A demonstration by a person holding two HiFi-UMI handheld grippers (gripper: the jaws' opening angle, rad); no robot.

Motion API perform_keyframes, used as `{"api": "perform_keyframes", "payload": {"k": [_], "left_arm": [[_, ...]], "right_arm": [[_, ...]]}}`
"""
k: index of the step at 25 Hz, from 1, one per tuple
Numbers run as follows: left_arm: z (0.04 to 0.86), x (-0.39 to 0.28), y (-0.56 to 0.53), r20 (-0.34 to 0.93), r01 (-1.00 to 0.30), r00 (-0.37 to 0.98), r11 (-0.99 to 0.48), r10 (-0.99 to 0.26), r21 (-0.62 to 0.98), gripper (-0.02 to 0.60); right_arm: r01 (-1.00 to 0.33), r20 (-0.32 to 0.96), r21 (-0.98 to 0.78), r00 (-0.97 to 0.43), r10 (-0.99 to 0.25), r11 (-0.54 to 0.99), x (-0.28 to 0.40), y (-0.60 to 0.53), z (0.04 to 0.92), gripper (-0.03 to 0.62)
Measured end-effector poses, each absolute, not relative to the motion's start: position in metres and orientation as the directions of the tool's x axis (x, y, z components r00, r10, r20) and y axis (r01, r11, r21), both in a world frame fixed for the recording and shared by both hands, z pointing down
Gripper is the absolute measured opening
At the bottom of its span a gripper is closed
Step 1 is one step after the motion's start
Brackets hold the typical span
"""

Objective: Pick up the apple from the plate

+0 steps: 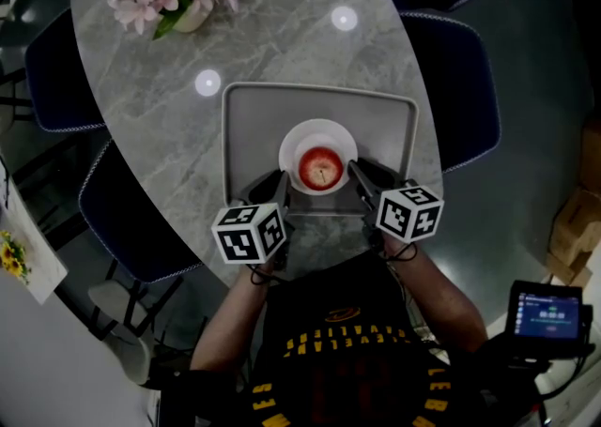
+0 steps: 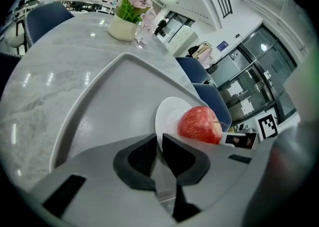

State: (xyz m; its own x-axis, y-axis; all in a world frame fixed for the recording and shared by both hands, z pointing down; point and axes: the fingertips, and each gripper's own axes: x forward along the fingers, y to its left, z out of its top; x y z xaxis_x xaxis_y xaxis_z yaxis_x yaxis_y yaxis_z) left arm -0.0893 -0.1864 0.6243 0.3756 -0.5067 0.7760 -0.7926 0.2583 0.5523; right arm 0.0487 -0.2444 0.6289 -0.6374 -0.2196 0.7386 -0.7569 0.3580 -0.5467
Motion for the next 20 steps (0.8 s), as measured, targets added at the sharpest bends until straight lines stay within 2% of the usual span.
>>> {"api": "perform_keyframes", "payload": {"k": [6, 11, 16, 20], "left_arm": [[0.6245, -0.0887, -0.1870, 0.776, -0.771, 0.377, 0.293, -0.505, 0.565, 0.037], [0.6299, -0.0844, -0.1893, 0.712, -0.598, 0.490, 0.400, -0.503, 0.694, 0.037], [0.6305, -0.0855, -0.1915, 0.729, -0.648, 0.496, 0.357, -0.471, 0.672, 0.037], [0.6311, -0.0810, -0.1914, 0.702, -0.606, 0.525, 0.367, -0.481, 0.706, 0.037]], "right_arm": [[-0.751, 0.732, -0.555, -0.645, -0.219, 0.357, 0.0486, -0.2451, 0.6281, 0.069], [-0.746, 0.731, -0.558, -0.649, -0.212, 0.363, 0.0492, -0.2454, 0.6290, 0.069], [-0.741, 0.726, -0.564, -0.655, -0.209, 0.364, 0.0475, -0.2467, 0.6308, 0.069], [-0.737, 0.722, -0.567, -0.660, -0.208, 0.368, 0.0471, -0.2461, 0.6314, 0.069]]}}
